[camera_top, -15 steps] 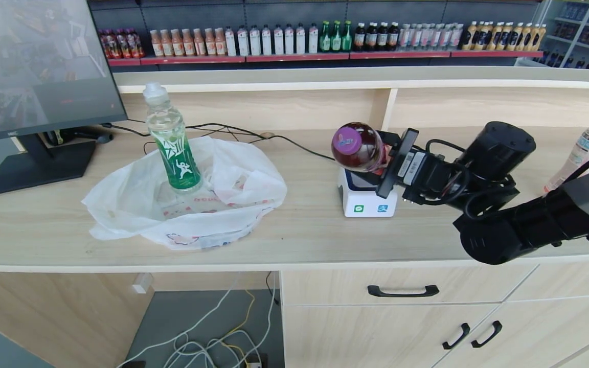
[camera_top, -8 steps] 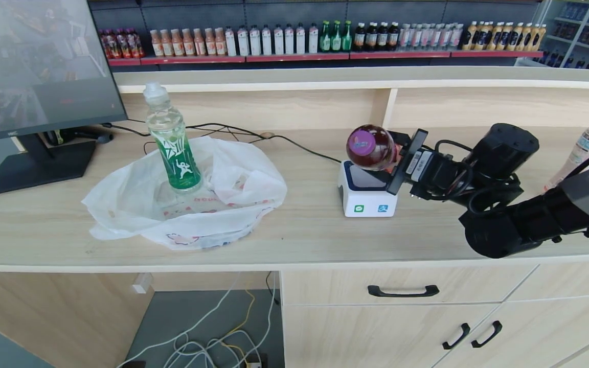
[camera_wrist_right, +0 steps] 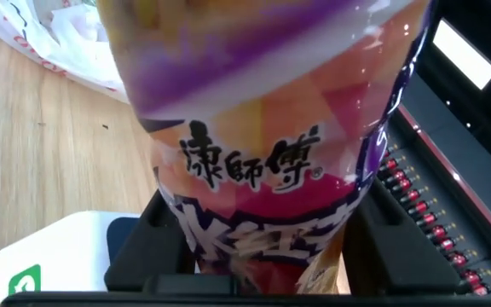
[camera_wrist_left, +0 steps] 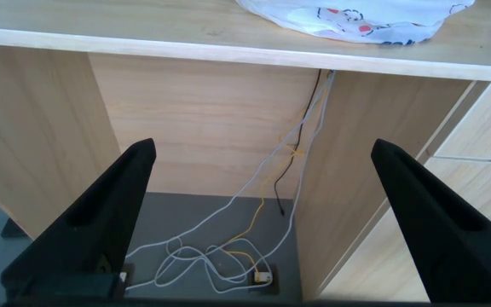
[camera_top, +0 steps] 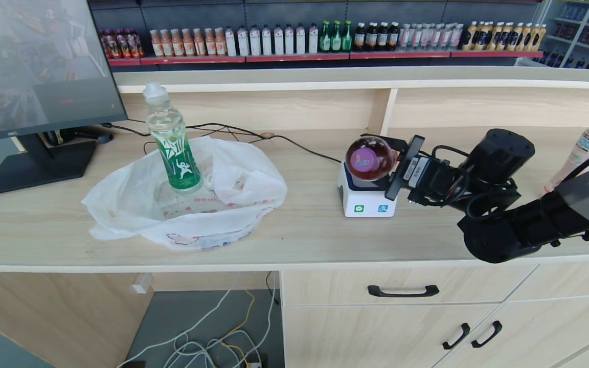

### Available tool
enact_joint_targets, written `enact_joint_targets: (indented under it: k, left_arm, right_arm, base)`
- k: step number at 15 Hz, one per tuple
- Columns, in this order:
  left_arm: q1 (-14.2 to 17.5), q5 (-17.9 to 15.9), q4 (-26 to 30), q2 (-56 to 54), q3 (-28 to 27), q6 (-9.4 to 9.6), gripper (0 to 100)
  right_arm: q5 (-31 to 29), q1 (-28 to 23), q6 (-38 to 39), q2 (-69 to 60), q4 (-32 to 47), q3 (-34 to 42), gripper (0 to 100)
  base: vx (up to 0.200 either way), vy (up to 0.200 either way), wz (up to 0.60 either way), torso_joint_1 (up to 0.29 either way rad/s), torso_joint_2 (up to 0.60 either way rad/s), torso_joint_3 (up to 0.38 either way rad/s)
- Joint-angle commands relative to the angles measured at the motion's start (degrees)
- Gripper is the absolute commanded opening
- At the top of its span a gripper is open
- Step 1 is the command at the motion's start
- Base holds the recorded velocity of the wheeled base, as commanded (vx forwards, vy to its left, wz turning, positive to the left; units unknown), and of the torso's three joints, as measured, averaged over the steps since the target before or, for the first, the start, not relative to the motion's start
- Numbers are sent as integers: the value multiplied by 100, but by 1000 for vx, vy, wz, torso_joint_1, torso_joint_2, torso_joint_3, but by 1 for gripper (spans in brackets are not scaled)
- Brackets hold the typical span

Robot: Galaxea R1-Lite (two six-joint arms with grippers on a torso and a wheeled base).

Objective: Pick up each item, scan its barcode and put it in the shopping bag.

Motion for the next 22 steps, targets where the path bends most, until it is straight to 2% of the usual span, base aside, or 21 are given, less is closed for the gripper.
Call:
enact_joint_targets:
  k: [1,22]
  left_arm:
    - [0,0,0,-2,0,0,100]
    - [0,0,0,-2,0,0,100]
  right_arm:
    - [40,6,-5,-64,8,127,0]
    - [-39,129,-31,-64,8,276,0]
  base:
    - [0,0,0,0,0,0]
    - [0,0,0,0,0,0]
